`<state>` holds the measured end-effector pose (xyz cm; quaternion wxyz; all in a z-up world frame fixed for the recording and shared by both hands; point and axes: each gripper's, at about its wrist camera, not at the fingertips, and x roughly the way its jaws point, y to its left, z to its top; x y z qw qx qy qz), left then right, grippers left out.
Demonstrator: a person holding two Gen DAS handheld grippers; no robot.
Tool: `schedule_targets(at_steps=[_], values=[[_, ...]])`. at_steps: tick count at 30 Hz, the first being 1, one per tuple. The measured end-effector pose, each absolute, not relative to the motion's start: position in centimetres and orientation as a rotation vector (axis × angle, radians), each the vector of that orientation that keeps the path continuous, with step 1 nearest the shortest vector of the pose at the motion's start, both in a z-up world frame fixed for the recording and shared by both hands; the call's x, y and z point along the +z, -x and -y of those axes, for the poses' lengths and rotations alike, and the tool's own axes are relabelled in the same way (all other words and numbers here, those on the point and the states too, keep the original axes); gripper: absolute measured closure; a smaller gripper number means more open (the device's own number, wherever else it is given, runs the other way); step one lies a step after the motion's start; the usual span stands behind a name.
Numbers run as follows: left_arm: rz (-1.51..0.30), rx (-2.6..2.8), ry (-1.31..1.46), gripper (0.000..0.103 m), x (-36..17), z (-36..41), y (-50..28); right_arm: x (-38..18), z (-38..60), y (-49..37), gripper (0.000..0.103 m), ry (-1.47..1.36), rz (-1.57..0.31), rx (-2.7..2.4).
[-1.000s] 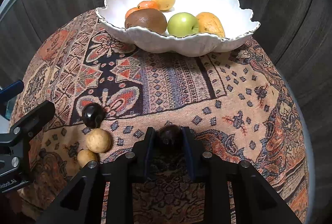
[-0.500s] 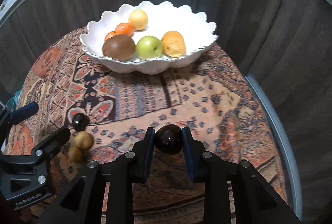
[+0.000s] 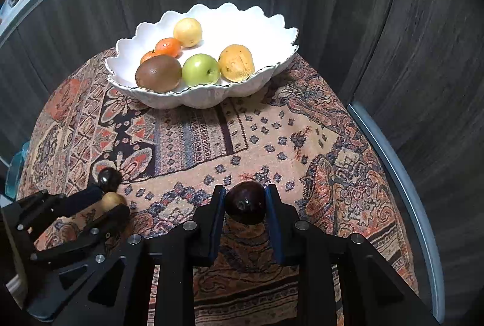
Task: Organize fruits
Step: 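Grasp a dark plum with the right tool while the left tool grasps a tan round fruit, then lower the plum and tan fruit into the white bowl and open both tools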
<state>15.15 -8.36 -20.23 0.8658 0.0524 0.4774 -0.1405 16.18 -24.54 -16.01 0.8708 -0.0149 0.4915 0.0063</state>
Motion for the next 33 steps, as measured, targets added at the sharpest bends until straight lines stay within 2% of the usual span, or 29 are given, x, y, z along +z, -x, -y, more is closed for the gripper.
schedule_targets(at_steps=[3,20,33], values=[[-0.998,-0.296,-0.115,0.077,-20.1,8.5,-15.2,-16.1,24.6,-16.2,0.075,0.027,-1.027,0.013],[-0.959,-0.3,-0.103,0.077,-17.5,7.8,-15.0,-15.2,24.3,-16.5,0.075,0.022,-1.015,0.02],[-0.863,-0.285,-0.082,0.077,-13.0,6.4,-18.5,-11.0,22.8,-20.0,0.075,0.052,-0.927,0.043]])
